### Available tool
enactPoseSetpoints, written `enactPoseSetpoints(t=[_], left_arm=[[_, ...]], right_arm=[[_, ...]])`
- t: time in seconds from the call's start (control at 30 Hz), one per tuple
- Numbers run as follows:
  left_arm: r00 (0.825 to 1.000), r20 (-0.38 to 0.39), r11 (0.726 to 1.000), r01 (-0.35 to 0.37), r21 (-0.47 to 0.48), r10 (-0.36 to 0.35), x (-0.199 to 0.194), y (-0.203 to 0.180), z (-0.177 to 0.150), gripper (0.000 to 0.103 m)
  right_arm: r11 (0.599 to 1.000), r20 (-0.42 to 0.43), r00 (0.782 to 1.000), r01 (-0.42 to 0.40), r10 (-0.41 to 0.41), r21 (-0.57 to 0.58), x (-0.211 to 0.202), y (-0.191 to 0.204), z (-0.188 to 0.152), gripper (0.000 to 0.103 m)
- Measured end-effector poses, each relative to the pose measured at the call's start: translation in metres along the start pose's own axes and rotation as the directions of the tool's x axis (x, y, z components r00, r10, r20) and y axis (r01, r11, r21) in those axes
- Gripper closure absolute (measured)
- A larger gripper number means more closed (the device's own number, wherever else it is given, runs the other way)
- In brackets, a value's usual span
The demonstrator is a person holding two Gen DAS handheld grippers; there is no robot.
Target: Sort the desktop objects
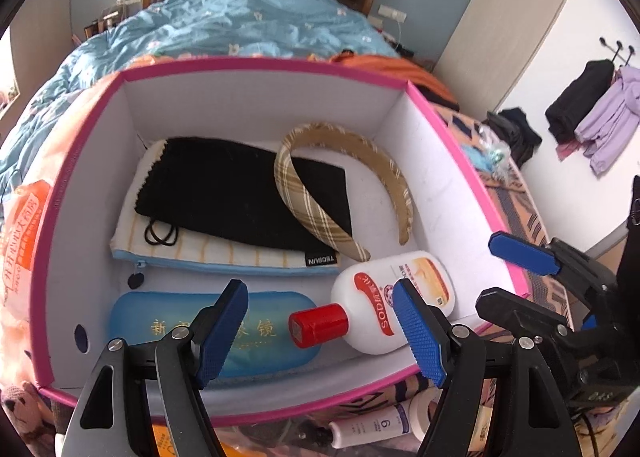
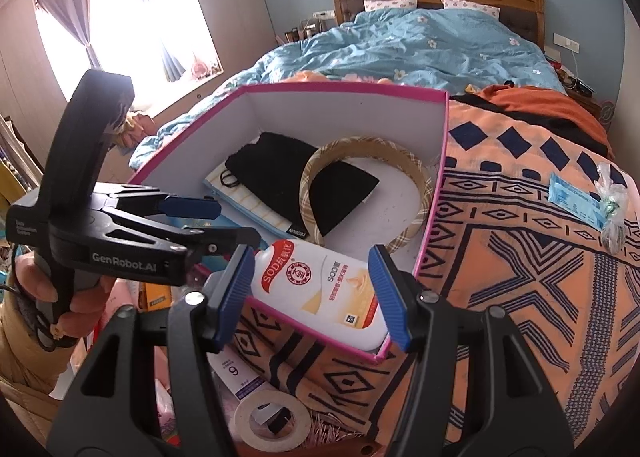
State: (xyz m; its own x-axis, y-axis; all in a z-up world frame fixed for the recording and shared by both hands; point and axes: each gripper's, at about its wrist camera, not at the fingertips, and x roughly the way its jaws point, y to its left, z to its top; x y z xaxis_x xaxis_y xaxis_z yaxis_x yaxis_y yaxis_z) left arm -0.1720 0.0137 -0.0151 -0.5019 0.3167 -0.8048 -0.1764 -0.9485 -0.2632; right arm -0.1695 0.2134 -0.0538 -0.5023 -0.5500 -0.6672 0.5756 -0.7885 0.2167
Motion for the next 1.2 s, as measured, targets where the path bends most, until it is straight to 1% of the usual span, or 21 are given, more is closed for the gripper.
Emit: enactPoseSetpoints(t=[0.17, 0.3, 0.37, 0.43, 0.47, 0.53, 0.63, 0.77, 1.03, 1.1, 1.2], left_arm=[[0.997, 0.071, 1.0, 0.02, 0.009, -0.021, -0.015, -0.002, -0.005, 0.025], [0.99, 0.142, 1.0, 0.002, 0.028, -0.006, -0.029, -0.006, -0.013, 0.02], [0.984, 0.177, 0.999, -0.013, 0.036, 0.006, -0.038, -0.007, -0.018, 0.019], [0.977, 0.213, 0.999, -0.024, 0.042, 0.014, -0.046, -0.01, -0.024, 0.016], [0.972, 0.231, 0.998, -0.039, 0.04, 0.028, -0.051, -0.012, -0.028, 0.012], [0.965, 0.257, 0.997, -0.06, 0.04, 0.047, -0.057, -0.013, -0.033, 0.0], [0.953, 0.295, 0.996, -0.083, 0.026, 0.071, -0.067, -0.014, -0.044, 0.0], [0.951, 0.292, 0.994, -0.11, 0.002, 0.104, -0.071, -0.015, -0.057, 0.0], [0.947, 0.283, 0.988, -0.152, -0.023, 0.153, -0.078, -0.014, -0.082, 0.0], [0.948, 0.275, 0.987, -0.157, -0.032, 0.159, -0.08, -0.013, -0.086, 0.0], [0.955, 0.256, 0.989, -0.139, -0.051, 0.148, -0.081, -0.01, -0.092, 0.0]], right_arm=[[1.0, 0.025, 1.0, -0.018, 0.017, 0.004, -0.004, 0.001, -0.002, 0.042], [1.0, 0.044, 0.999, -0.029, 0.03, -0.007, -0.006, 0.006, -0.005, 0.041], [0.999, 0.057, 0.998, -0.036, 0.037, -0.017, -0.008, 0.011, -0.006, 0.04], [0.999, 0.076, 0.997, -0.034, 0.036, -0.027, -0.013, 0.016, -0.009, 0.038], [0.999, 0.082, 0.996, -0.034, 0.037, -0.035, -0.015, 0.019, -0.01, 0.034], [0.998, 0.101, 0.994, -0.027, 0.032, -0.051, -0.02, 0.026, -0.014, 0.029], [0.997, 0.115, 0.993, -0.024, 0.032, -0.068, -0.026, 0.035, -0.021, 0.027], [0.996, 0.124, 0.992, -0.018, 0.029, -0.084, -0.034, 0.047, -0.031, 0.019], [0.996, 0.103, 0.994, -0.016, 0.025, -0.085, -0.039, 0.06, -0.055, 0.018], [0.996, 0.1, 0.995, -0.013, 0.021, -0.083, -0.04, 0.063, -0.059, 0.016], [0.997, 0.106, 0.994, -0.022, 0.03, -0.077, -0.043, 0.067, -0.063, 0.013]])
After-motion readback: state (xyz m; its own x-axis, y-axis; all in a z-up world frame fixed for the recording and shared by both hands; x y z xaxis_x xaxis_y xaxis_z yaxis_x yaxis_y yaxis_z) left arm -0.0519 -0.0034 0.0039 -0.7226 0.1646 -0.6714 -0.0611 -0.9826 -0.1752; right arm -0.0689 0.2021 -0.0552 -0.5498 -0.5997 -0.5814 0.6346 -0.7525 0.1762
